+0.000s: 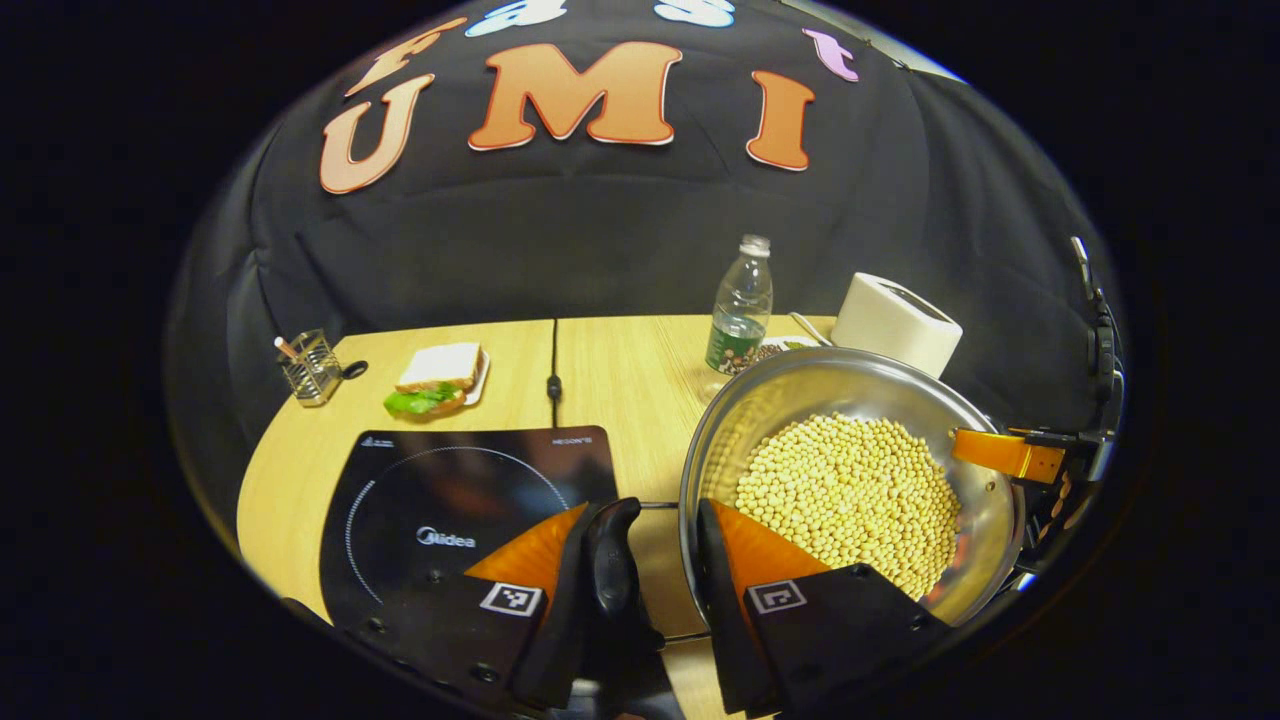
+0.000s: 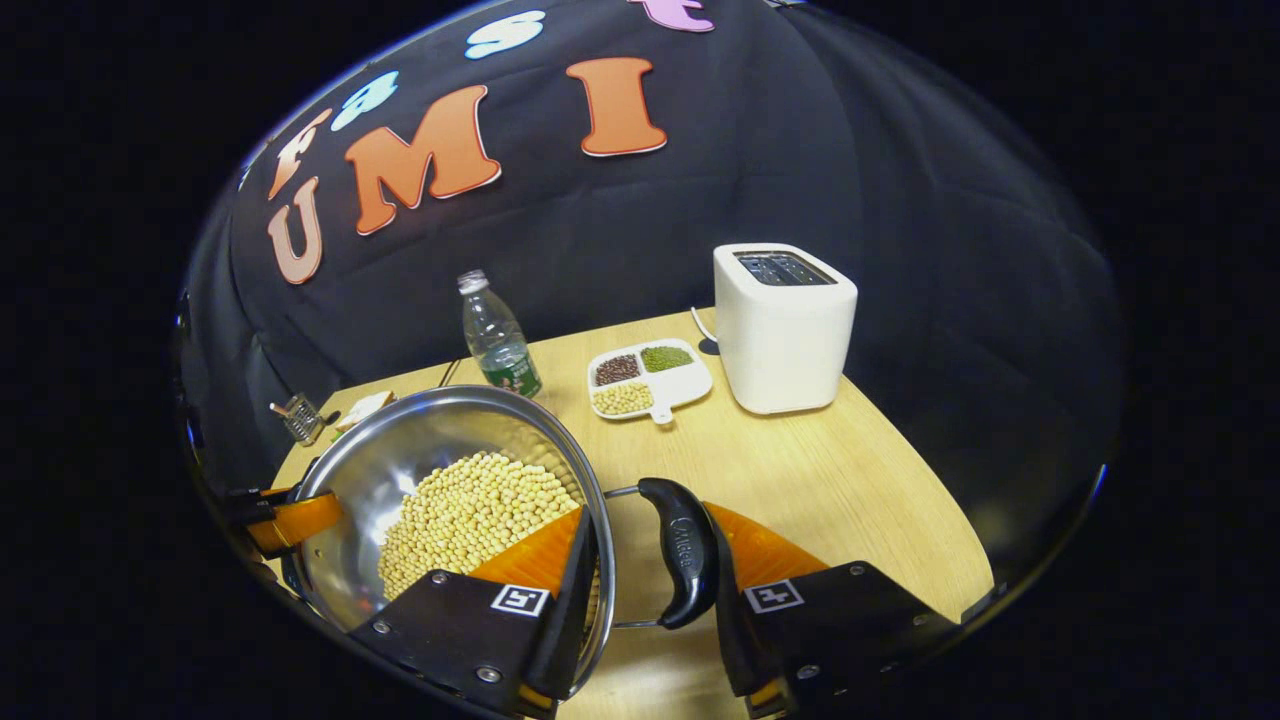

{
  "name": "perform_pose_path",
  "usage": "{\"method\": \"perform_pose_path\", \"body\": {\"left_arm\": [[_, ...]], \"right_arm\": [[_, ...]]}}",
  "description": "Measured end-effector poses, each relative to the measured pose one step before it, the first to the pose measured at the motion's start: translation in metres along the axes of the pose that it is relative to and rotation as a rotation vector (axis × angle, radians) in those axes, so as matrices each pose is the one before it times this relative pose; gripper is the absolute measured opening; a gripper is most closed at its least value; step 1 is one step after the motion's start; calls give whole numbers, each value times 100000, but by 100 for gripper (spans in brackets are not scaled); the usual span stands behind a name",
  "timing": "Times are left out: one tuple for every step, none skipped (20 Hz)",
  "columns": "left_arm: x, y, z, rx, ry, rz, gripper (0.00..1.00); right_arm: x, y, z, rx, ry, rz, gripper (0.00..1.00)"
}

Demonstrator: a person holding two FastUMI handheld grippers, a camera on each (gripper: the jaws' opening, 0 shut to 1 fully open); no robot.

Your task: First push the handle of the pot to place it horizontally, then grasp the pot with both hands and set it on the induction cooktop.

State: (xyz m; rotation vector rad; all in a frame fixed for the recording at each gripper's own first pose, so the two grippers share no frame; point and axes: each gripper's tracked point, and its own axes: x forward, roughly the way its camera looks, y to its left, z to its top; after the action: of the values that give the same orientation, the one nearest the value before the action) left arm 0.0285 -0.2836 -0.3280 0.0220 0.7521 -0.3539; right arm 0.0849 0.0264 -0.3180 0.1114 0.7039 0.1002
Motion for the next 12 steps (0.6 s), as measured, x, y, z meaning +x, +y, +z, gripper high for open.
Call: {"method": "perform_pose_path", "body": {"left_arm": [[-506,686,343,-362,-279,629,63],[-431,767,294,-290,-235,536,63],[-652,814,294,-284,-435,549,63],[-552,817,267,-340,-614,525,60],[-436,869,250,-366,-437,554,64],[-355,824,142,-536,-263,524,63],[-497,1010,124,-602,-274,537,62],[-311,831,178,-451,-293,443,61],[-342,903,121,-520,-363,639,60],[-344,936,205,-157,-528,618,59],[-394,804,68,-235,-445,652,58],[-322,840,80,-162,-216,634,60]], "right_arm": [[-293,823,177,-64,-304,713,52],[-241,832,22,-5,58,592,56],[-249,913,267,-126,-253,813,52],[-190,877,208,-249,-434,826,57],[-248,932,147,5,-221,760,57],[-138,906,177,-323,-149,719,57],[-225,948,34,-296,-409,645,57],[-100,974,124,-169,-127,598,56],[-90,874,9,588,-158,652,56],[-41,939,-23,242,219,943,57],[-4,801,-86,553,111,806,56],[-19,797,-109,-220,334,790,56]]}}
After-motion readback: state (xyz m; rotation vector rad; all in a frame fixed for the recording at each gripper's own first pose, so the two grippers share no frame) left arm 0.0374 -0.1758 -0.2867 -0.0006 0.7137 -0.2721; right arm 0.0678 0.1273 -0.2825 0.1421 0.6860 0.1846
